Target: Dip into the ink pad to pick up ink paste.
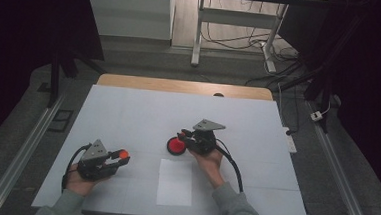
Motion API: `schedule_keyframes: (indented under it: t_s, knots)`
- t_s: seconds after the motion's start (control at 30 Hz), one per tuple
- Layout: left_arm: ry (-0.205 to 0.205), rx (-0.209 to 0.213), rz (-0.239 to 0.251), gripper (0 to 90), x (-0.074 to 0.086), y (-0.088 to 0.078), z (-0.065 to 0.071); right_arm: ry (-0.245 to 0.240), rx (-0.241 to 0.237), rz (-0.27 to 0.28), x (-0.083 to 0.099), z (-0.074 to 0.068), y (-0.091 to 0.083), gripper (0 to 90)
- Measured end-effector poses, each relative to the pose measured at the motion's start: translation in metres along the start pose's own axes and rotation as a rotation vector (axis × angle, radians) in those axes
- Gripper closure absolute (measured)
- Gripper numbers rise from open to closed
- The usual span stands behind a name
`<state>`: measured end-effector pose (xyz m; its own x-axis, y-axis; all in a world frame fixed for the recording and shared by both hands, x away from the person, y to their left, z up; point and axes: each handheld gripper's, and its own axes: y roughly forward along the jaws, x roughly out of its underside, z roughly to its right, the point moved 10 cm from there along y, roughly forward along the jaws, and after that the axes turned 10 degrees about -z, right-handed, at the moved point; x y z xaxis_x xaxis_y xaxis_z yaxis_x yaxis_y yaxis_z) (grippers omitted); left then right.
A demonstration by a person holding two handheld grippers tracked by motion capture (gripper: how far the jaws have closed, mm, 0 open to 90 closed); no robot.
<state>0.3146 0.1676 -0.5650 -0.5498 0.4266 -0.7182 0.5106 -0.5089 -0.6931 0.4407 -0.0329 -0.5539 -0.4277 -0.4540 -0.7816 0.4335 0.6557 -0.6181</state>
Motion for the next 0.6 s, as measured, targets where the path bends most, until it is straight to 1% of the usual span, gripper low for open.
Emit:
schedule_keyframes:
  t_s: [0.07,0.2,0.3,0.37,0.4,0.53,0.6]
  knots:
    - [0.002,0.001,-0.002,65.1,0.000,0.000,0.000,-0.014,0.001,-0.012,0.001,-0.003,0.000,72.4]
    - [0.003,0.002,-0.002,65.1,0.000,0.000,0.000,-0.022,-0.010,-0.004,-0.001,-0.007,0.000,72.4]
    - [0.001,0.002,-0.003,65.1,0.000,0.000,0.000,-0.022,-0.012,-0.001,-0.002,-0.006,0.000,72.4]
    - [0.001,0.001,-0.003,65.1,0.000,0.001,0.000,-0.020,-0.009,-0.009,0.000,-0.005,0.002,72.4]
    - [0.001,0.001,-0.003,65.0,0.000,0.001,0.000,-0.022,-0.003,-0.022,0.001,-0.004,0.003,72.4]
    - [0.004,0.002,-0.004,65.1,0.000,0.000,0.001,-0.033,-0.012,-0.047,0.005,-0.006,0.009,72.4]
    - [0.004,0.002,-0.004,65.1,0.000,0.001,0.001,-0.043,-0.005,-0.058,0.007,-0.006,0.011,72.4]
